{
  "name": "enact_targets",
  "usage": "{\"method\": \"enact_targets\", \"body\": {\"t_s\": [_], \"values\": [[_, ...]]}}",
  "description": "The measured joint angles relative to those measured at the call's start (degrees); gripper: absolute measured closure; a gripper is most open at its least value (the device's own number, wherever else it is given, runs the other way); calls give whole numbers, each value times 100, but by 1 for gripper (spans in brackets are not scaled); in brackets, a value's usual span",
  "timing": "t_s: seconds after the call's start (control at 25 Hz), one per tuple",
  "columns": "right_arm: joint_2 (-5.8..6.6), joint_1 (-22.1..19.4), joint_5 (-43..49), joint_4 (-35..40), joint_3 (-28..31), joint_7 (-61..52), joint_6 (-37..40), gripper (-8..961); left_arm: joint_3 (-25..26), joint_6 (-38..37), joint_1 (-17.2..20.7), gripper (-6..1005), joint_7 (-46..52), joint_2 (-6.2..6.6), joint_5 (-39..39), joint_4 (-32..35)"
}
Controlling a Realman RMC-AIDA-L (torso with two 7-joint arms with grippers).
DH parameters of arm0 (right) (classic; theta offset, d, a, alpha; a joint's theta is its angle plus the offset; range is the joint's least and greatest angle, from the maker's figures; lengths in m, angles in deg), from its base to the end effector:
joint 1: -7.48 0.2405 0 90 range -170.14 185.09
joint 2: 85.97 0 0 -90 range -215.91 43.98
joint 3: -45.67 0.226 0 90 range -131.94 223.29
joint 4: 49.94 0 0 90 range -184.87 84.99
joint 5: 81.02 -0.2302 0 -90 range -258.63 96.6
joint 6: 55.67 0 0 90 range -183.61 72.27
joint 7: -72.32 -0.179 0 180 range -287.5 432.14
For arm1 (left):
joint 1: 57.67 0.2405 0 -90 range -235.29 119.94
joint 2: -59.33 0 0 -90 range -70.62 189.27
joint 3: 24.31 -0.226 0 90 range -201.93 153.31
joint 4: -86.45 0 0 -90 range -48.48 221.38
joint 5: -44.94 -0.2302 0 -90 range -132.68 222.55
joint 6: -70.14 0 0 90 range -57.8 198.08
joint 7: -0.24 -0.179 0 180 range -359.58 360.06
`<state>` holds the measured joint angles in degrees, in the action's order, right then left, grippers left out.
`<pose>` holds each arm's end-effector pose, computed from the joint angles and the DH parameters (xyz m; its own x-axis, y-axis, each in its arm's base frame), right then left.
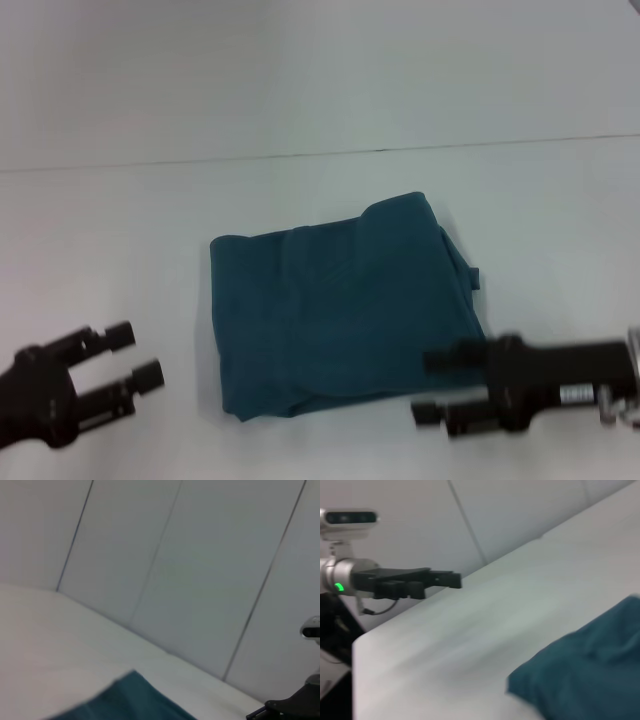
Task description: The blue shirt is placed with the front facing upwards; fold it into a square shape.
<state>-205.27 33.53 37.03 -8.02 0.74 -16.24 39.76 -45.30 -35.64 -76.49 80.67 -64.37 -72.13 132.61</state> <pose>0.2476 0.3080 -0.0225 0.7671 -0.4974 -0.4052 -0.5333 -0.8454 0.0281 -0.2752 0.2741 0.0278 0.6075 0.3878 0.6932 0.6122 -0.7846 -0.0976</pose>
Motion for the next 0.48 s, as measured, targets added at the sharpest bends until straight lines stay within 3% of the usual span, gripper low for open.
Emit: {"method": "enact_targets", "body": {"t_s": [0.2,0.48], "values": [[-4,-89,-14,-643,-9,173,4,87,-154,-214,-49,249,65,-7,-520,5],[-23,-10,-216,-939,42,122,-28,87,-794,91,-478,248,1184,32,-873,-131]]}}
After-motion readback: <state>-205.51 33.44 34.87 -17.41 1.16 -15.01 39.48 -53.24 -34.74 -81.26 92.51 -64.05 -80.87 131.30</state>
